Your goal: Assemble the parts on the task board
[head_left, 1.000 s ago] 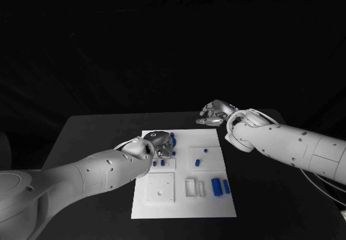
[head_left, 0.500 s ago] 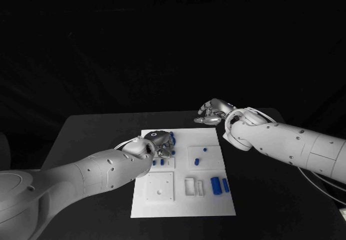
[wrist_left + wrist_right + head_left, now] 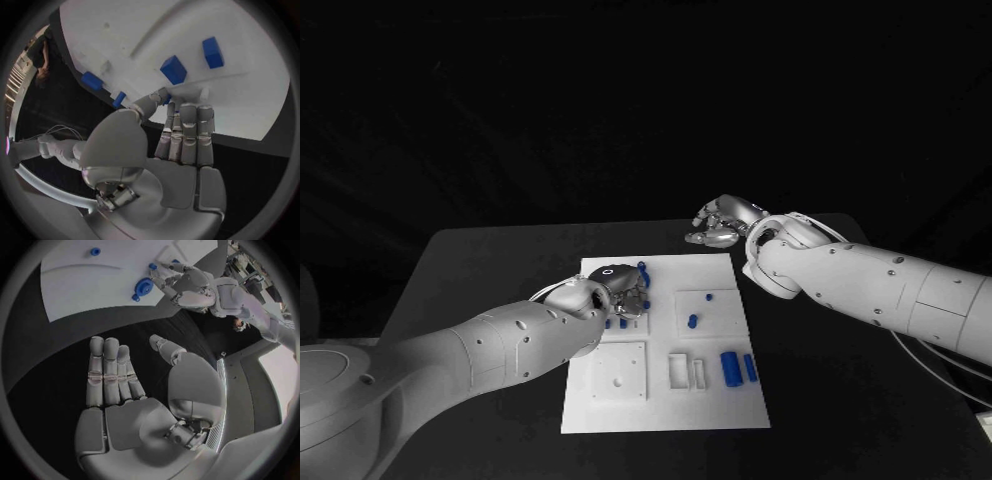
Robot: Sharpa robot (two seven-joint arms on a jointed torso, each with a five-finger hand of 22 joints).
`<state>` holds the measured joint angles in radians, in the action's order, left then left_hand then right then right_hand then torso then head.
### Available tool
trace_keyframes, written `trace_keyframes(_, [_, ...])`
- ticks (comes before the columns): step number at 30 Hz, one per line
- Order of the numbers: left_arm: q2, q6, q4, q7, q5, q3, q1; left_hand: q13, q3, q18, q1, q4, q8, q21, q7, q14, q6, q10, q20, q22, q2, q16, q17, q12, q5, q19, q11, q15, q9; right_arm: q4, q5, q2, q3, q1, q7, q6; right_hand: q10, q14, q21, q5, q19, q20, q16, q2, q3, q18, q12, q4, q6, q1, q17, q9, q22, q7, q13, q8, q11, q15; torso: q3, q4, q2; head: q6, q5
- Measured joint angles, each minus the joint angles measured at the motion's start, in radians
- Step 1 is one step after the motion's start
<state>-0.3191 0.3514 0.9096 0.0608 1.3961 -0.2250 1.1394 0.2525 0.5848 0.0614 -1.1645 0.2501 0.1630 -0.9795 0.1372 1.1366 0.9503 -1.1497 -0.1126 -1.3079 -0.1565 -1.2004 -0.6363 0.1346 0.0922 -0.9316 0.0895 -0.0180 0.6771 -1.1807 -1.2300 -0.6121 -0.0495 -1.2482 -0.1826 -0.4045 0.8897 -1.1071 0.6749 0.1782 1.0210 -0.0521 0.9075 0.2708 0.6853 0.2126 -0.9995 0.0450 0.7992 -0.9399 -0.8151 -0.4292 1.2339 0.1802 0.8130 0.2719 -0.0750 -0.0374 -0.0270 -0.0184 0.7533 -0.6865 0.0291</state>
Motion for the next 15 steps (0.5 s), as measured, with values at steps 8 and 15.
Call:
trace_keyframes(8, [0.005, 0.001, -0.004, -0.008, -0.012, -0.001, -0.002, -0.009, 0.000, 0.000, 0.000, 0.000, -0.007, -0.004, 0.011, 0.004, -0.011, 0.000, -0.005, 0.000, 0.008, -0.012, -0.005, -0.019, 0.000, -0.005, 0.000, -0.004, -0.016, 0.001, 0.003, 0.002, 0.000, 0.000, 0.003, 0.000, -0.009, -0.002, -0.045, 0.000, -0.005, -0.016, -0.058, 0.000, -0.001, 0.021, 0.014, 0.001, -0.006, 0.000, 0.015, -0.002, -0.021, 0.005, -0.046, 0.000, -0.002, 0.009, 0.0000, -0.0010, -0.001, -0.003, 0.002])
trace_keyframes(15, [0.011, 0.001, -0.011, -0.009, -0.021, -0.001, -0.002, -0.017, 0.000, -0.003, 0.000, 0.000, -0.025, -0.004, 0.021, 0.007, -0.040, 0.000, -0.005, 0.000, 0.008, -0.012, -0.005, -0.034, 0.000, -0.005, 0.000, 0.000, -0.035, 0.001, 0.005, 0.002, 0.000, 0.000, 0.004, 0.000, -0.009, -0.006, -0.059, 0.000, -0.008, -0.020, -0.072, 0.000, -0.003, 0.027, 0.014, 0.003, -0.010, 0.000, 0.014, -0.002, -0.025, 0.006, -0.060, 0.004, -0.002, 0.013, 0.0002, -0.0006, -0.001, -0.004, 0.003])
